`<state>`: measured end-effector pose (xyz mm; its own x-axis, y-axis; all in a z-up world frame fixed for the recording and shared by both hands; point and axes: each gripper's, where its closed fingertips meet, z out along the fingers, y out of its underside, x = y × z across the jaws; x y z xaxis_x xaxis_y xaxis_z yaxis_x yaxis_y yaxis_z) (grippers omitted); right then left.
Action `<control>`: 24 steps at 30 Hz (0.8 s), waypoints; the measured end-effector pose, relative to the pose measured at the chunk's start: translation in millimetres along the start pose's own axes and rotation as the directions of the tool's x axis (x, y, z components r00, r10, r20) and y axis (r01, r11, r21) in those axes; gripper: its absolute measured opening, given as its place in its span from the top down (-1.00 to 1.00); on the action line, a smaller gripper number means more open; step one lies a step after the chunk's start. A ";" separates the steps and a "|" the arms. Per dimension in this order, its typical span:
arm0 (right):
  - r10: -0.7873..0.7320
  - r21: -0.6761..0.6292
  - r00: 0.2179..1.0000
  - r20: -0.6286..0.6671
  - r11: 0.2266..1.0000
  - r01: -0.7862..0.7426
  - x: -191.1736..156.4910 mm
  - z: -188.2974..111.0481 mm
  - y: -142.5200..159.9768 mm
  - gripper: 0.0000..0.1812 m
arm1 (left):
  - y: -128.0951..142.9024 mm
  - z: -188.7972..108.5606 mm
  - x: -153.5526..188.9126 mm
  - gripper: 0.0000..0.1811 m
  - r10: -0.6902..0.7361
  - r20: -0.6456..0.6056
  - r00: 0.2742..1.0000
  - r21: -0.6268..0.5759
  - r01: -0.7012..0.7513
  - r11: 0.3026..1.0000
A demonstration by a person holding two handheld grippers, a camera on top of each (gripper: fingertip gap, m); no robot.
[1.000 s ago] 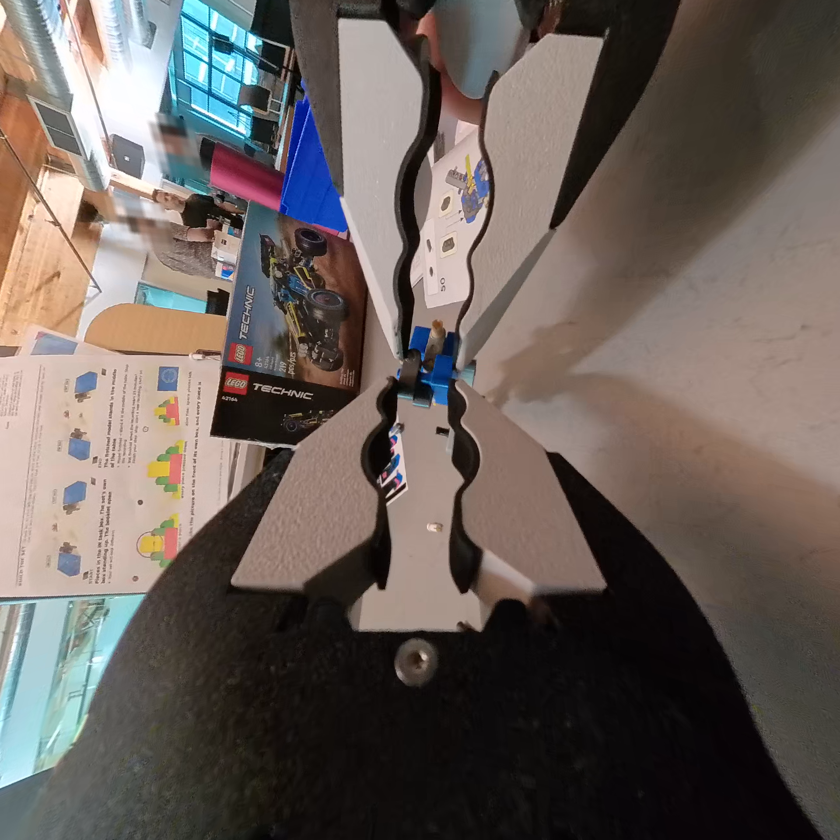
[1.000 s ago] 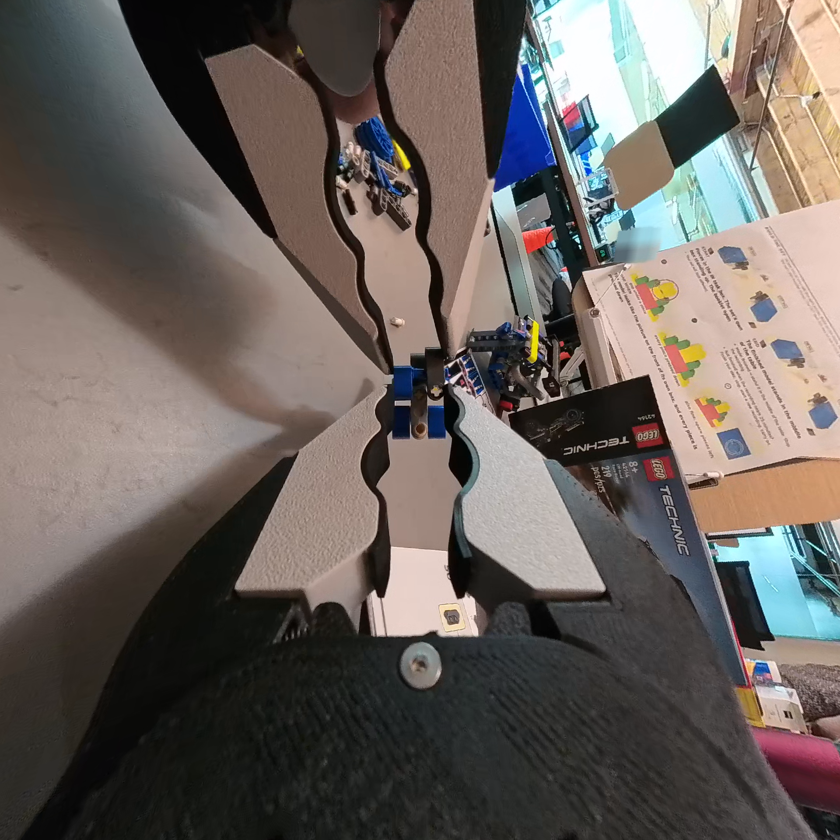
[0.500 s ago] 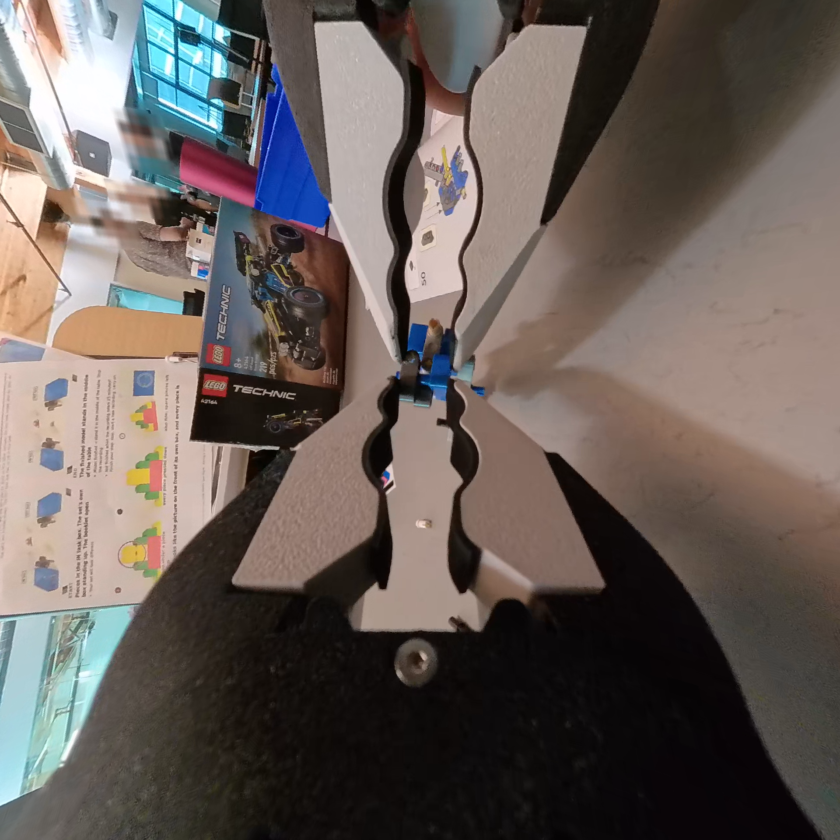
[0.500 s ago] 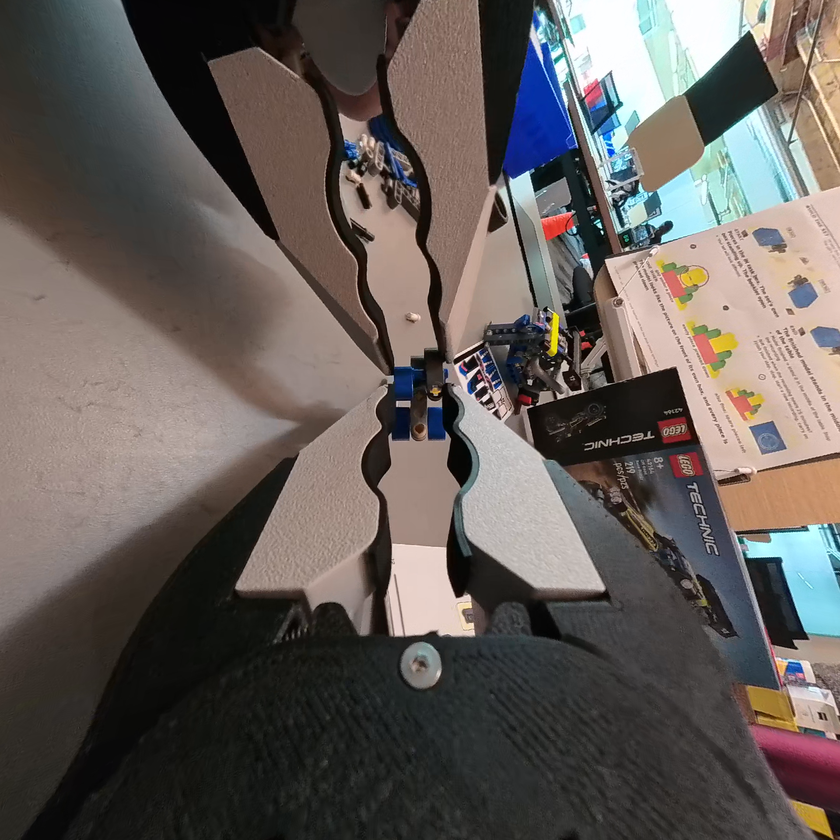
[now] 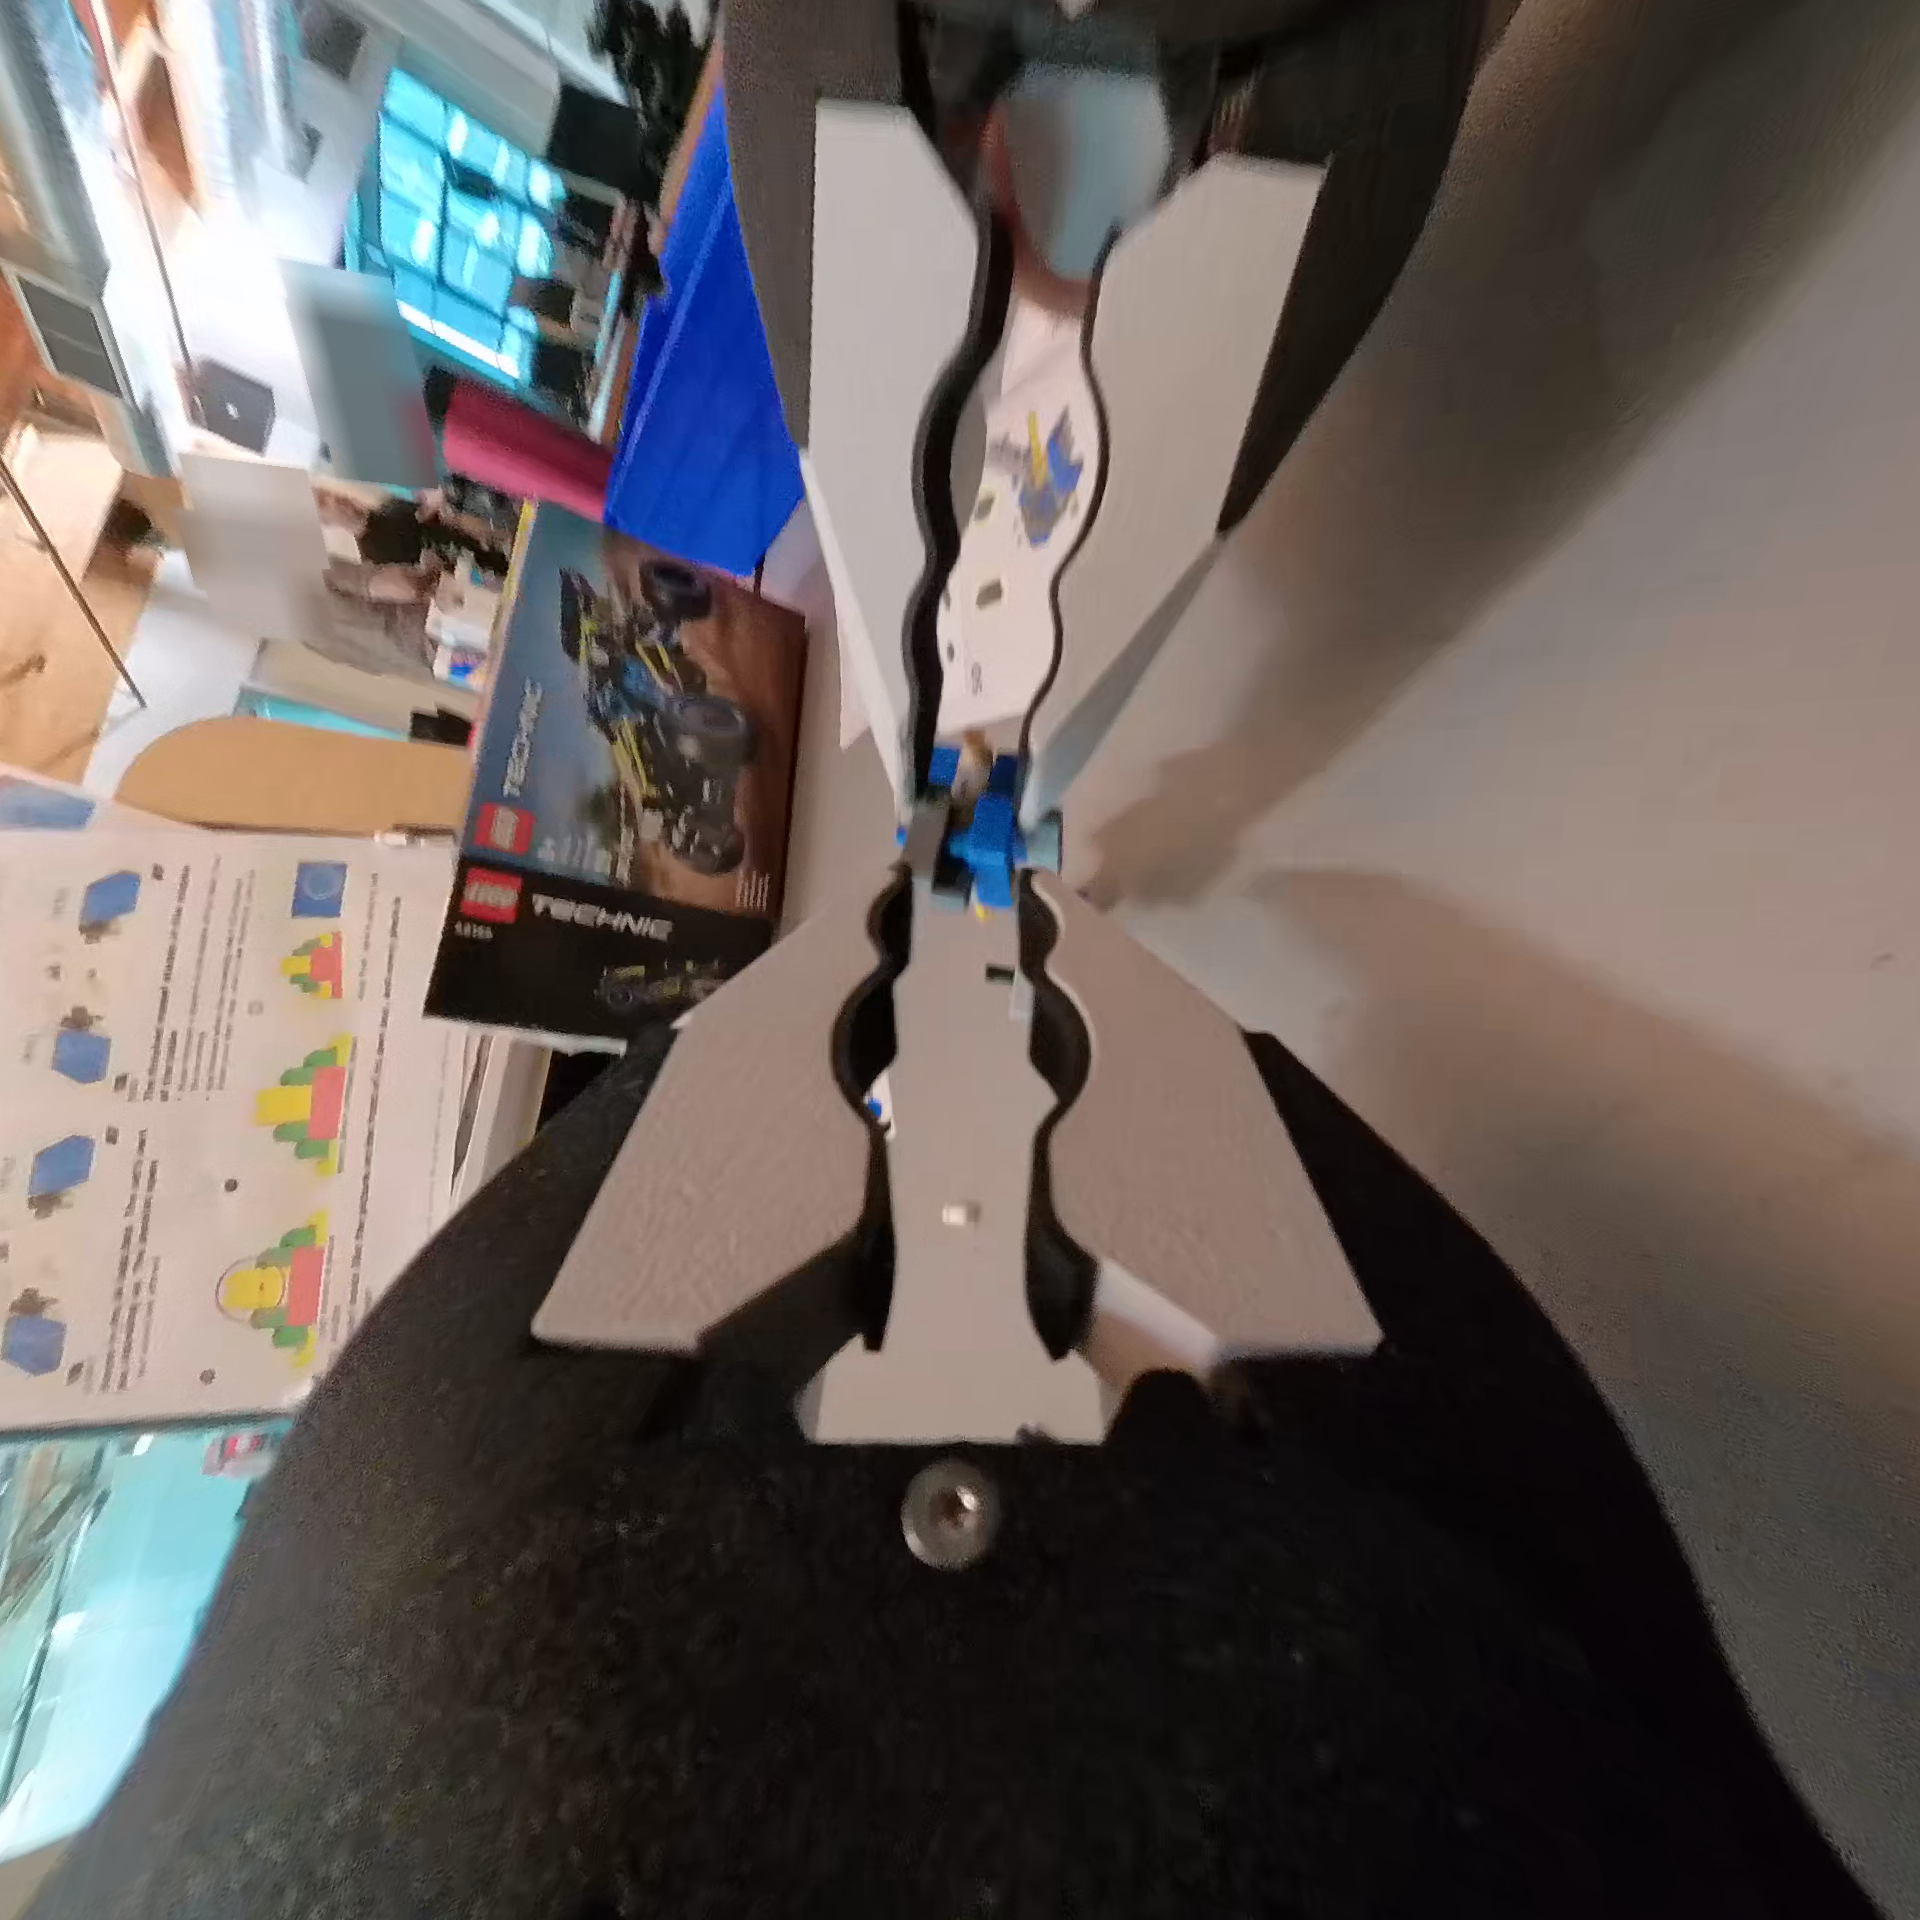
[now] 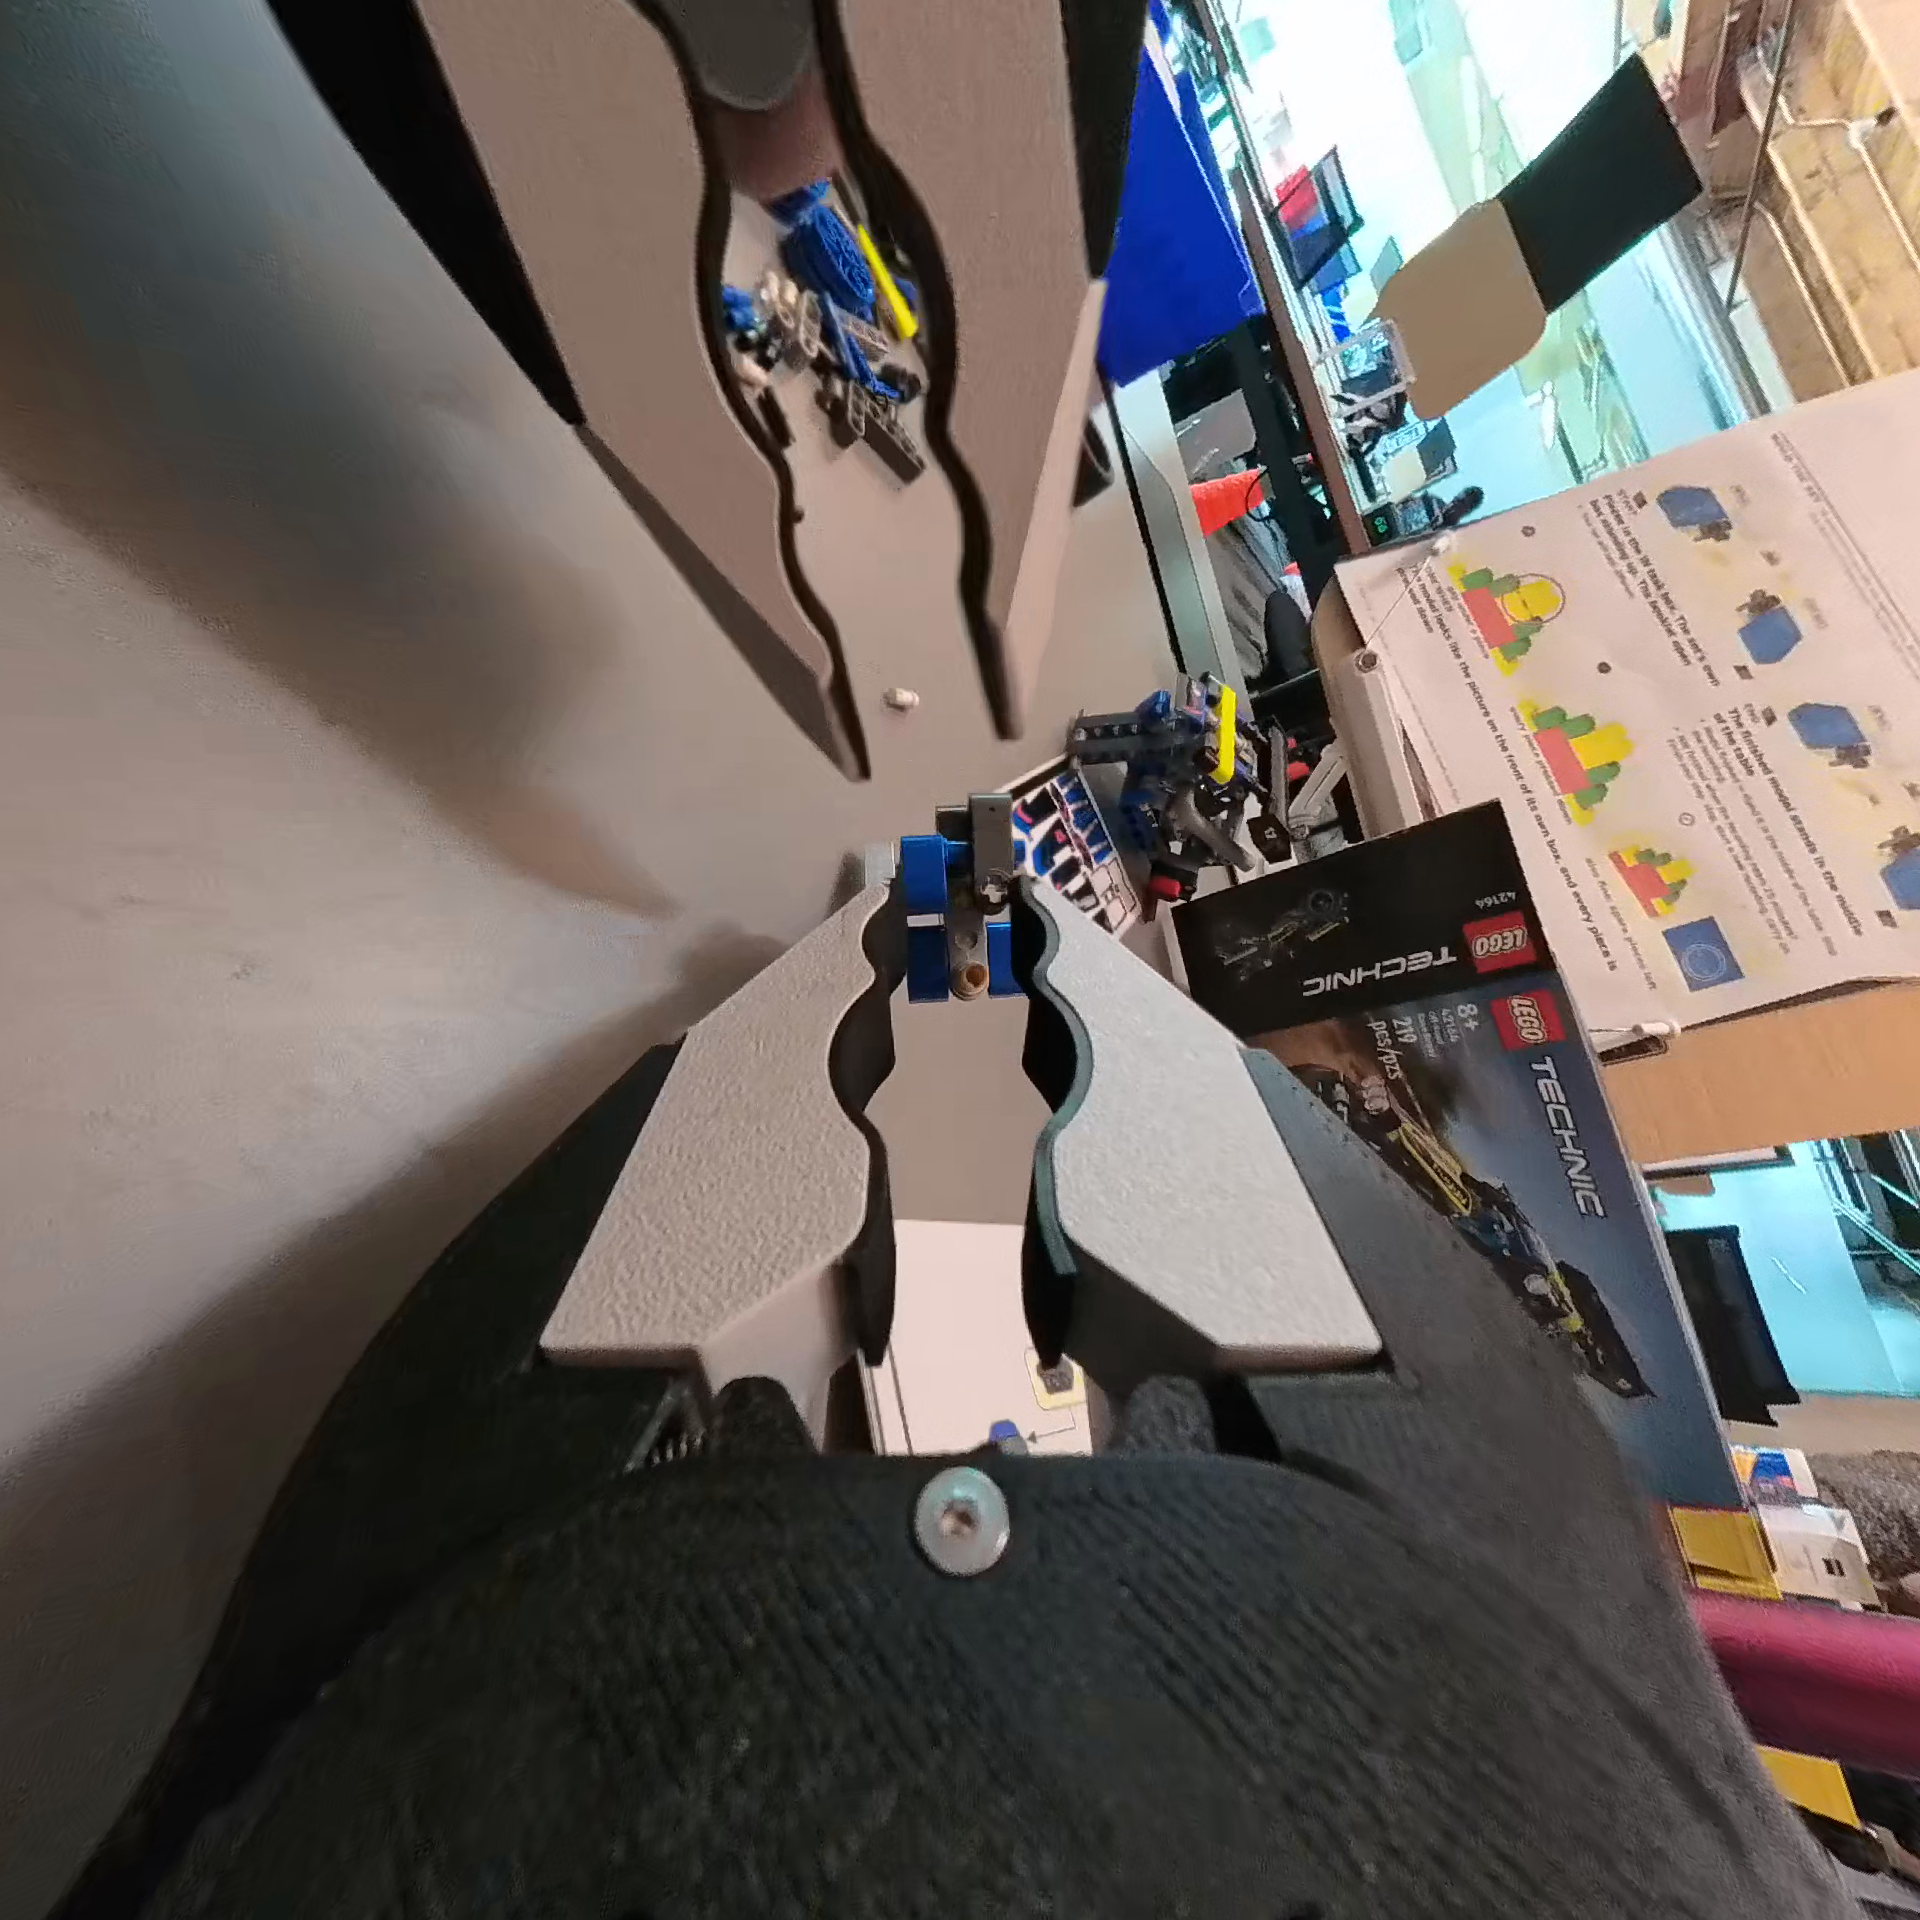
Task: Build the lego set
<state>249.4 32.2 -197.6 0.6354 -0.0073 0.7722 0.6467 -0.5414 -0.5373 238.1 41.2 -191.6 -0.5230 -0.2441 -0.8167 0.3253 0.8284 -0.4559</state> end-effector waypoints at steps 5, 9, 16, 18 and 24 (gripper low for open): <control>-0.003 0.020 1.000 0.011 1.000 0.003 -3.9 1.2 -2.1 0.79 | 5.8 5.4 2.0 0.66 0.010 0.004 1.000 -0.069 -0.010 0.998; -0.013 0.035 1.000 0.019 0.999 0.012 -7.7 2.7 -8.7 0.79 | 5.2 10.0 6.2 0.73 0.005 -0.005 1.000 -0.110 -0.005 0.994; -0.026 0.027 1.000 0.007 0.999 0.025 -8.6 4.1 -11.1 0.79 | 8.7 10.3 4.4 0.77 -0.019 0.004 1.000 -0.165 0.019 0.986; -0.020 0.033 1.000 -0.002 0.999 0.021 -7.1 4.1 -11.3 0.78 | 8.1 9.7 3.0 0.78 0.006 0.015 1.000 -0.165 -0.004 0.986; -0.041 0.012 0.999 -0.017 0.999 0.041 -6.4 4.6 -10.6 0.79 | 7.6 9.7 2.0 0.78 0.043 0.026 0.999 -0.155 -0.038 0.987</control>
<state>240.4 41.8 -198.4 0.6015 0.0009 0.7989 0.6773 -0.5309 -0.5094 247.1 42.1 -200.1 -0.4880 -0.2216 -0.8443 0.2192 0.9052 -0.3642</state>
